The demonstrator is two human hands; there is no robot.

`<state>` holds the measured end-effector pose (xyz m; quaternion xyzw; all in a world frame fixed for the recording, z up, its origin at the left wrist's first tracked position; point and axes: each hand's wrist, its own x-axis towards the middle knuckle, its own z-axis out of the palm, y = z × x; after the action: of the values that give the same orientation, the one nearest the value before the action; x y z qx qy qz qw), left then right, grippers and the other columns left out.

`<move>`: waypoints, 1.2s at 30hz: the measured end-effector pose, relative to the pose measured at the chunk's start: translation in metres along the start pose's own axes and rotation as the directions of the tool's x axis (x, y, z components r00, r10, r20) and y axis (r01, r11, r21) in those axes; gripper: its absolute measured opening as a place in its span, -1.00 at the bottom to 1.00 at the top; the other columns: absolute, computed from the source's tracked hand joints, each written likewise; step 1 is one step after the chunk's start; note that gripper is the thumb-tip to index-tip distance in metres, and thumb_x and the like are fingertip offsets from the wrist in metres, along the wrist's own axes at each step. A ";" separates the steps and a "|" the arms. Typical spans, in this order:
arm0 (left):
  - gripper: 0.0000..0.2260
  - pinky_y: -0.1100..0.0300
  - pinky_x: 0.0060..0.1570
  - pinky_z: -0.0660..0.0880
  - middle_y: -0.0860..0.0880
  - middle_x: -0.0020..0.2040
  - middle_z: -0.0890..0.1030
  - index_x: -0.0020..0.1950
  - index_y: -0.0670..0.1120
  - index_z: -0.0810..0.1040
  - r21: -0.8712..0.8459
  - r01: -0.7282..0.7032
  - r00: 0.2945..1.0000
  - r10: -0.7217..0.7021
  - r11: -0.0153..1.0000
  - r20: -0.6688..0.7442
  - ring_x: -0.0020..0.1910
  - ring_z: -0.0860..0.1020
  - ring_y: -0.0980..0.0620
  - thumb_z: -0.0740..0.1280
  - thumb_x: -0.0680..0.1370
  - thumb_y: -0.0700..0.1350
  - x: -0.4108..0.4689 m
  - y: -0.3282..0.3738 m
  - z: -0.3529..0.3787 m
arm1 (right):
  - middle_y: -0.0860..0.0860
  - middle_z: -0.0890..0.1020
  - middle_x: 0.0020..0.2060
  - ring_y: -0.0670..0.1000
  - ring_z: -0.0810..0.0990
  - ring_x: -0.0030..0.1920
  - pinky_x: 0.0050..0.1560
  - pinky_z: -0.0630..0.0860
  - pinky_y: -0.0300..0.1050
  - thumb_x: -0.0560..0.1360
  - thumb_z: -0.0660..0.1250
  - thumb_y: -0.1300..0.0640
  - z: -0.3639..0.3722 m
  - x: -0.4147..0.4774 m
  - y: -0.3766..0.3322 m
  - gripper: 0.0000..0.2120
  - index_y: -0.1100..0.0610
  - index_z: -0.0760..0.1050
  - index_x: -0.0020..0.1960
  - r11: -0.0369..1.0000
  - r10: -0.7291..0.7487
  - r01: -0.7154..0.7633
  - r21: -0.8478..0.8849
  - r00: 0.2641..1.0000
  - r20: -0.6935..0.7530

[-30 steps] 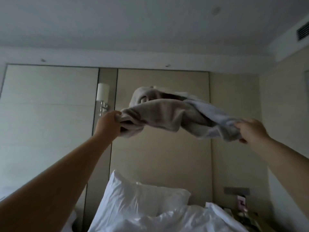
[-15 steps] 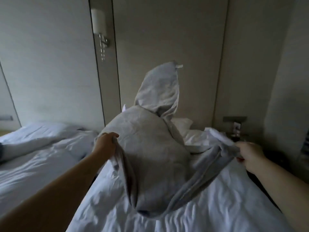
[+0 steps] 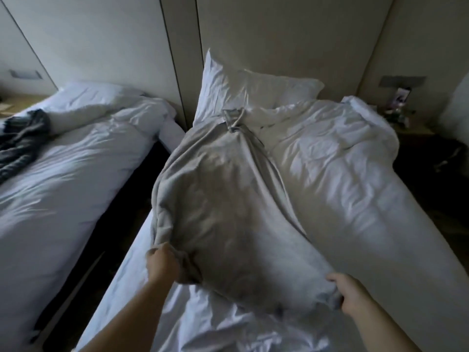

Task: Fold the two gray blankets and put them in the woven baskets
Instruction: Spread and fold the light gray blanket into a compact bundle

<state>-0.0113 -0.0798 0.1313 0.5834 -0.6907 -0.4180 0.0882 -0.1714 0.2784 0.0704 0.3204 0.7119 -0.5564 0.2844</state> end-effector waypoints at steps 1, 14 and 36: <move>-0.80 0.00 0.18 0.41 -0.32 0.31 0.41 0.14 -0.15 0.42 -0.017 0.058 0.997 -0.058 0.998 -0.053 0.25 0.44 -0.29 0.26 0.54 -0.17 -0.005 -0.017 -0.003 | 0.17 0.40 -0.43 0.14 0.38 -0.44 -0.42 0.37 -0.07 0.47 0.33 0.30 0.005 -0.006 0.009 -0.83 0.32 0.43 -0.28 1.000 0.005 -0.005 -0.026 1.000 -0.018; -0.56 0.04 0.25 0.45 -0.09 0.15 0.64 0.22 0.01 0.60 -0.469 -0.141 0.971 0.031 0.872 -0.235 0.15 0.57 -0.13 0.17 0.47 -0.34 -0.023 -0.053 -0.047 | 0.19 0.57 -0.19 0.09 0.56 -0.22 -0.22 0.47 -0.03 0.44 0.29 0.38 0.036 -0.085 -0.003 -0.83 0.28 0.53 0.01 0.916 -0.395 0.398 0.055 0.917 -0.047; -0.74 0.25 -0.12 0.55 -0.04 -0.21 0.69 0.06 -0.11 0.58 -0.856 -0.272 0.726 0.678 0.439 0.116 -0.20 0.63 0.06 0.28 0.52 -0.43 -0.161 0.124 -0.086 | -0.09 0.68 -0.38 -0.20 0.65 -0.30 -0.19 0.54 -0.39 0.43 0.37 0.48 0.034 -0.287 -0.114 -0.78 0.20 0.65 -0.08 0.335 -0.864 0.936 0.110 0.258 0.431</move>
<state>-0.0011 0.0173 0.3291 0.1409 -0.5690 -0.7550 0.2938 -0.0757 0.1855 0.3513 -0.2956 0.7309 -0.6093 0.0850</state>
